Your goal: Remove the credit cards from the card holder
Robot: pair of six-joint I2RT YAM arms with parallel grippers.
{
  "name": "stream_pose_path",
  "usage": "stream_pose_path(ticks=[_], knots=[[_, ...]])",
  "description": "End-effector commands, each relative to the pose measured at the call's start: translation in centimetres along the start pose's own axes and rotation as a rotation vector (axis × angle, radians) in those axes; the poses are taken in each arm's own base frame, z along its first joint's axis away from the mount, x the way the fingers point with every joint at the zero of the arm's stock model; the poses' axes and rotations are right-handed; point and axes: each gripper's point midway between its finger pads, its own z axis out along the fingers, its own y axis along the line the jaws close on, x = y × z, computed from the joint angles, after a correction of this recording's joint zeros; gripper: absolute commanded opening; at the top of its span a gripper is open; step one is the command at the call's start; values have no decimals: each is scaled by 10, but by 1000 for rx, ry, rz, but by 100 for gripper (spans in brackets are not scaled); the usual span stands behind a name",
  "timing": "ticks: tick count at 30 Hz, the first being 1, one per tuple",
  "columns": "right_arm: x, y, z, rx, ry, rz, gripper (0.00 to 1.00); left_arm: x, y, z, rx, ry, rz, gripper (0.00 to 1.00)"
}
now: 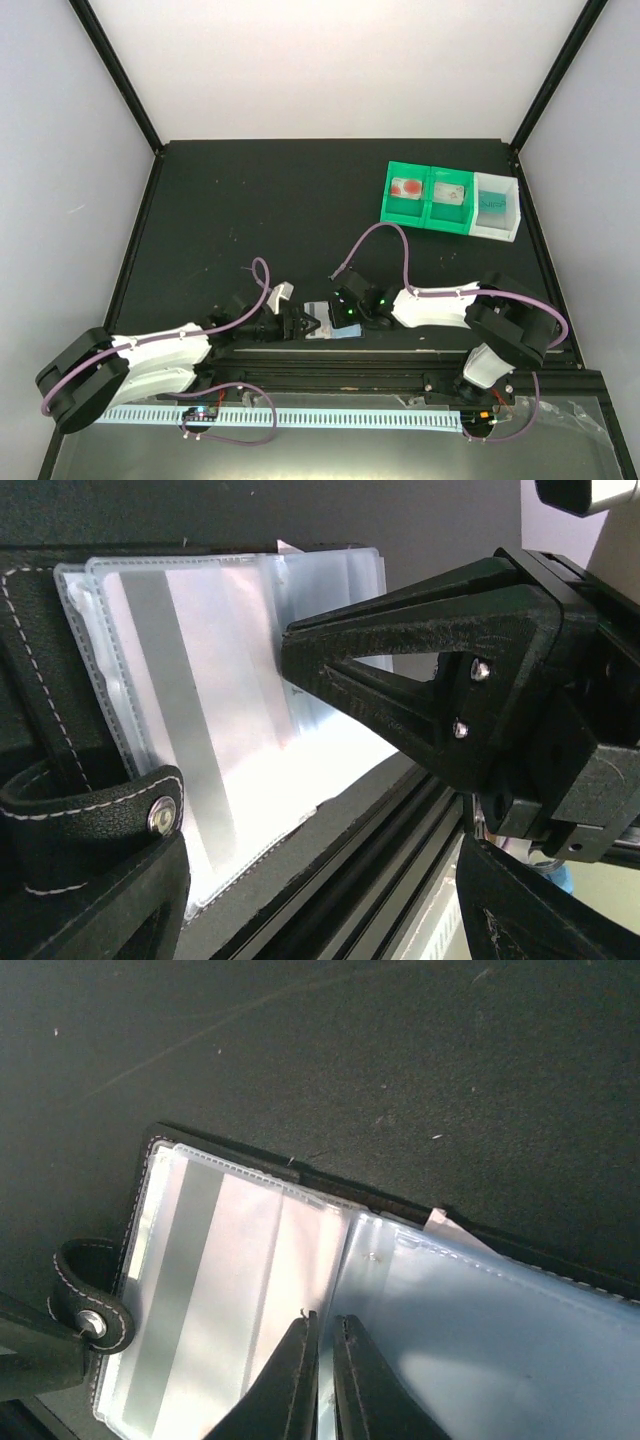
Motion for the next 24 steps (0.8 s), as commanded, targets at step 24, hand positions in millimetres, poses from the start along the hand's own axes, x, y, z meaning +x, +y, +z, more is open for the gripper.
stream_pose_path(ticks=[24], knots=[[19,-39,5,115,-6,7,3,-39,-19,2,-104,-89,68,68]])
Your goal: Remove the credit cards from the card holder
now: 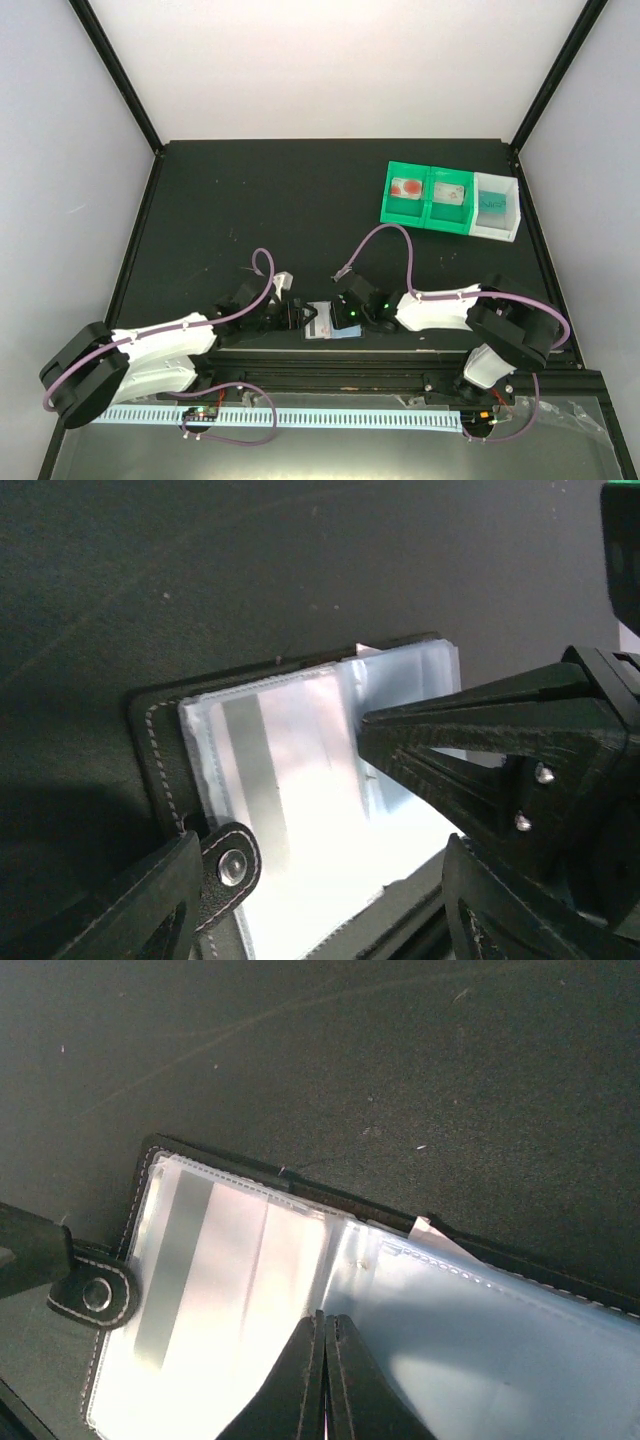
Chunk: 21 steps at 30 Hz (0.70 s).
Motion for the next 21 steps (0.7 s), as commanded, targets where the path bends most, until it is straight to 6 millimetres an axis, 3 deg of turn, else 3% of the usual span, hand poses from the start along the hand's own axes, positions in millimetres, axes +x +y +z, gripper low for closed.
stream_pose_path(ticks=[1,4,8,16,21], knots=[[21,-36,3,128,44,11,3,-9,-43,-5,141,15,13,69],[21,-37,2,128,35,14,3,1,-63,-7,235,68,-1,70],[19,-35,3,121,30,21,3,5,-71,-7,221,73,11,73],[21,-34,4,108,27,37,2,4,-67,10,152,94,17,77],[23,-35,6,101,28,51,1,5,-40,17,19,89,-8,77]])
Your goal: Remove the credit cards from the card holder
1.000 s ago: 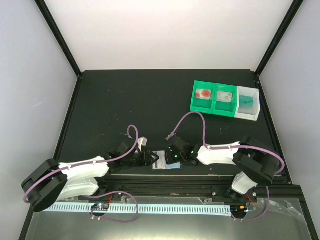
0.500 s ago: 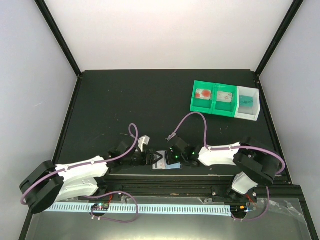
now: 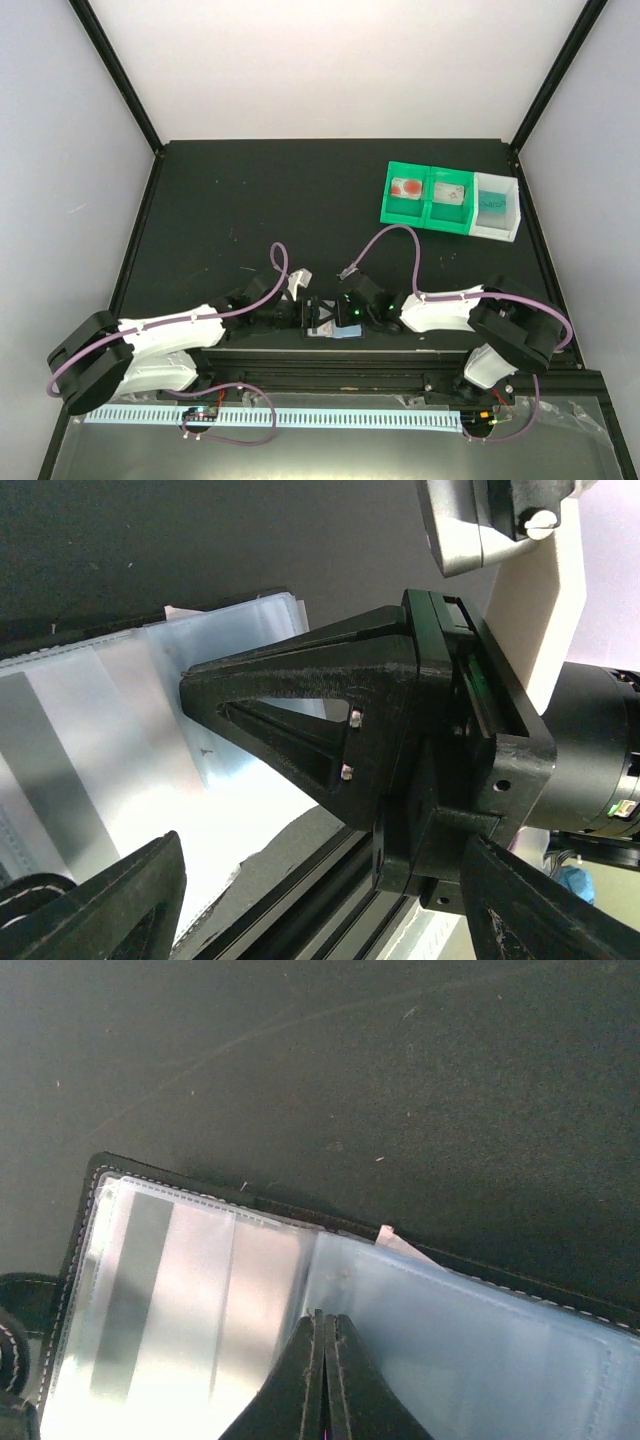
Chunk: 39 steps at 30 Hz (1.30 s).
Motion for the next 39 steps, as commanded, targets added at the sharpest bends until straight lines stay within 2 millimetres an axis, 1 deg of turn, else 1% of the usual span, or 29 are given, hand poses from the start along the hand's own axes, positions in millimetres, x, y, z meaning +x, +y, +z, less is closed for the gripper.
stream_pose_path(ticks=[1,4,10,15,19,21,28,31,33,36,37,39], knots=[[23,-31,6,120,55,-2,1,-8,23,6,-147,-33,-17,77],[22,-29,5,118,51,-2,1,-9,40,2,-250,-41,-15,75],[21,-27,6,110,53,-1,1,-12,62,-9,-376,-72,9,65],[21,-27,7,111,56,0,1,-8,73,-11,-417,-62,17,60],[21,-26,7,109,55,0,1,-6,83,-15,-457,-67,18,53],[21,-27,7,111,57,-1,1,-6,86,-18,-474,-74,25,48],[21,-27,7,110,53,0,1,-13,93,-31,-559,-92,80,13],[20,-26,6,109,51,0,1,-13,96,-35,-581,-94,100,4],[20,-27,6,109,51,0,1,-12,101,-38,-606,-92,110,2],[21,-27,6,108,52,1,1,-11,110,-46,-663,-90,113,2],[21,-26,6,106,53,1,1,-10,111,-49,-672,-90,112,2],[21,-27,6,107,52,1,1,-10,105,-50,-642,-97,109,2]])
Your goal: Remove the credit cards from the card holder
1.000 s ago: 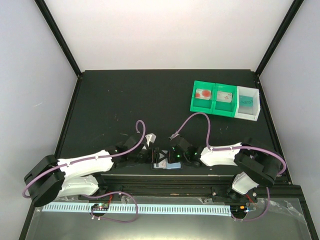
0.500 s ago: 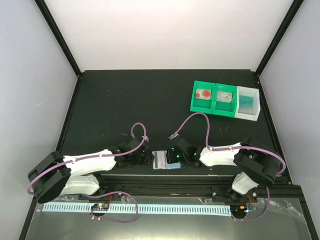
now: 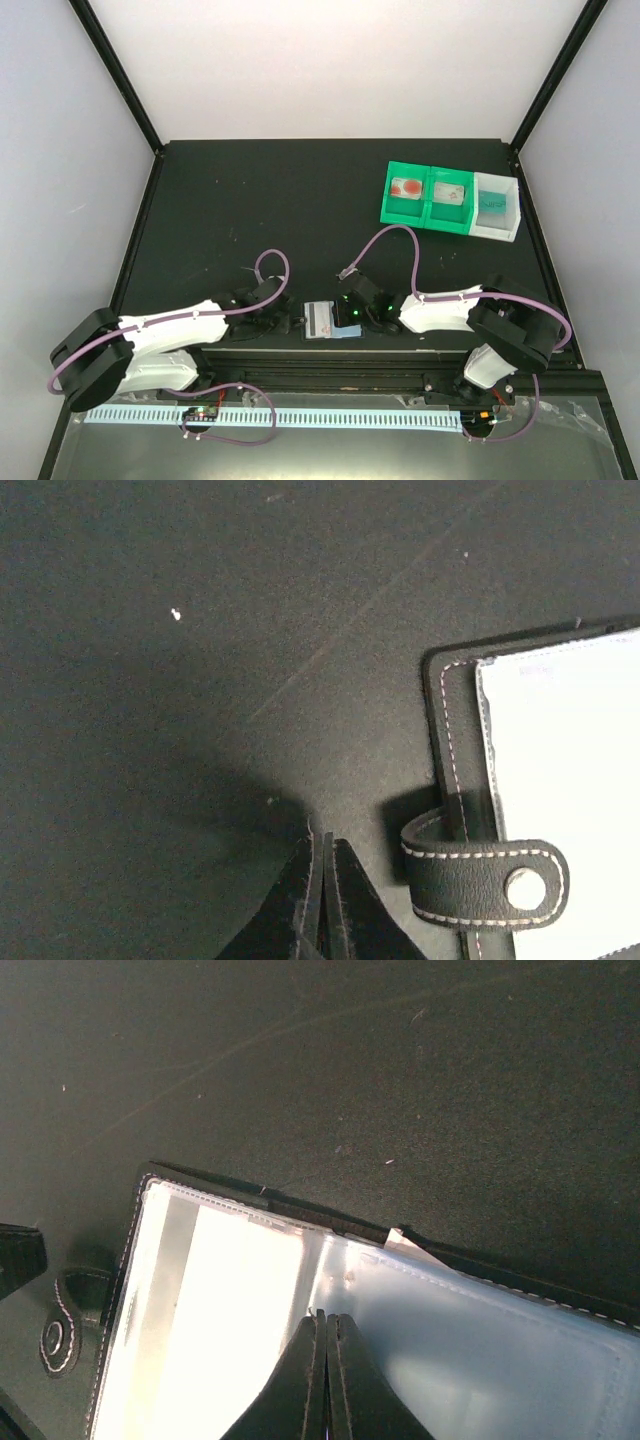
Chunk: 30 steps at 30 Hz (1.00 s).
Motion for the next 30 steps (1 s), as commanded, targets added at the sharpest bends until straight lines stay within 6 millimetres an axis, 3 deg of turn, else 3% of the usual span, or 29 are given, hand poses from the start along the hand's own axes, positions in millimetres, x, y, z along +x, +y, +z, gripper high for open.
stream_pose_path(ticks=[1,6,16,30], knots=[[22,-29,5,108,61,-12,1,-6,-3,-15,19,-28,12,4],[21,-28,5,106,59,-12,1,3,-52,-26,365,-14,-58,15],[22,-29,6,107,60,-11,1,20,-90,-44,668,50,-122,40],[22,-28,5,105,58,-11,1,25,-78,-14,555,74,-128,49]])
